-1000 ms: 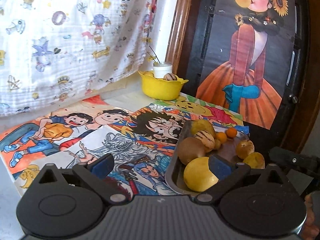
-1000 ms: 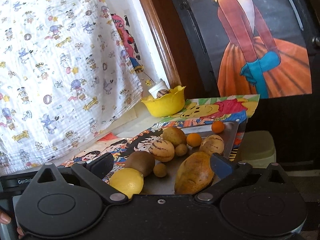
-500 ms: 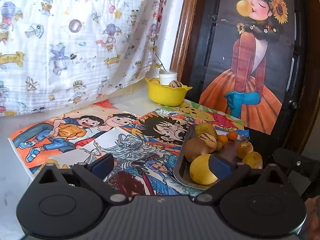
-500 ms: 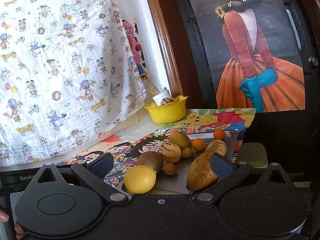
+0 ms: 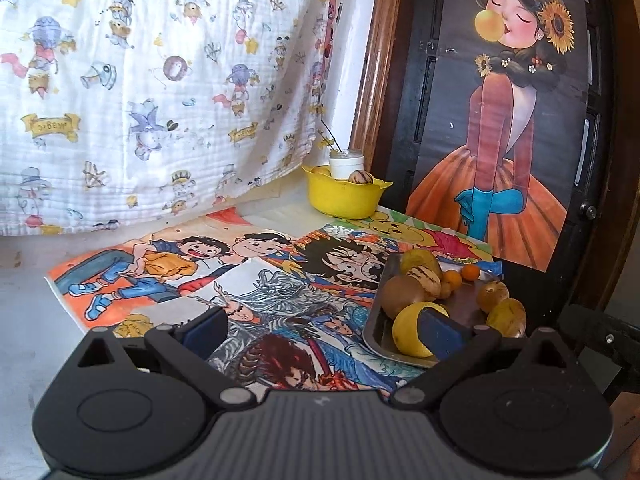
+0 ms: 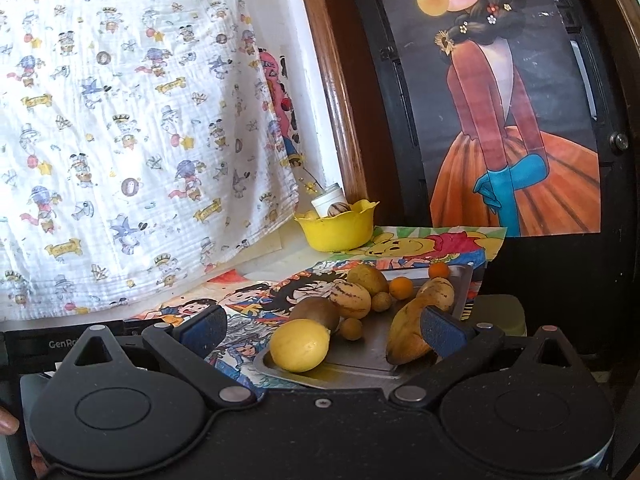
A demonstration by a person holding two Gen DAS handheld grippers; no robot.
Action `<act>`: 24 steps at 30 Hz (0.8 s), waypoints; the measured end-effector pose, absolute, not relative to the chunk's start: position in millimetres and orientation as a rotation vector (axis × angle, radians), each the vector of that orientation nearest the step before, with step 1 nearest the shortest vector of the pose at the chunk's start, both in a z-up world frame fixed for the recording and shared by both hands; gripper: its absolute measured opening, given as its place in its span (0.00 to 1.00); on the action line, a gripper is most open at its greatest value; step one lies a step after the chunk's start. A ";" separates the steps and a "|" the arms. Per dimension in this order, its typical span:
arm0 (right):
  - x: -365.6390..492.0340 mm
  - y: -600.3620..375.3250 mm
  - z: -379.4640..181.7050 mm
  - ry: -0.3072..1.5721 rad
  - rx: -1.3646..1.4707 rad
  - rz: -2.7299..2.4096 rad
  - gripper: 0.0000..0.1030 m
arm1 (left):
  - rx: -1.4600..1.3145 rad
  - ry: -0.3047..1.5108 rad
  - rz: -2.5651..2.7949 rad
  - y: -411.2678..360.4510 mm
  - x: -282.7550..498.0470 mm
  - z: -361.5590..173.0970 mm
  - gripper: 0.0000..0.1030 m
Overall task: Organize fruits
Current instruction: 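Pull both open tools back from the tray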
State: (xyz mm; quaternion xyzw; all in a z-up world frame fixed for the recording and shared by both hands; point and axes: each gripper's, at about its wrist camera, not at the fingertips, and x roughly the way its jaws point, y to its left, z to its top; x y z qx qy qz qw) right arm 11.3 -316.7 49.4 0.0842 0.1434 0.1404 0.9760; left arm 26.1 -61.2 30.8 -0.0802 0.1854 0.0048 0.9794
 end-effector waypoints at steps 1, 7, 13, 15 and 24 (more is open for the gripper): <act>9.0 -315.4 49.7 0.286 0.163 0.282 1.00 | -0.159 0.371 0.012 -60.8 23.6 31.0 1.00; -6.0 -309.7 51.1 0.265 0.130 0.271 1.00 | -0.137 0.367 0.012 -58.7 9.8 29.0 1.00; -21.1 -300.1 48.4 0.262 0.096 0.278 1.00 | -0.112 0.365 0.007 -57.2 -4.7 25.4 1.00; -25.2 -297.2 45.3 0.272 0.091 0.283 1.00 | -0.103 0.365 0.009 -56.1 -9.3 22.5 1.00; -39.8 -290.5 31.2 0.271 0.068 0.249 1.00 | -0.071 0.372 -0.001 -53.3 -25.6 10.6 1.00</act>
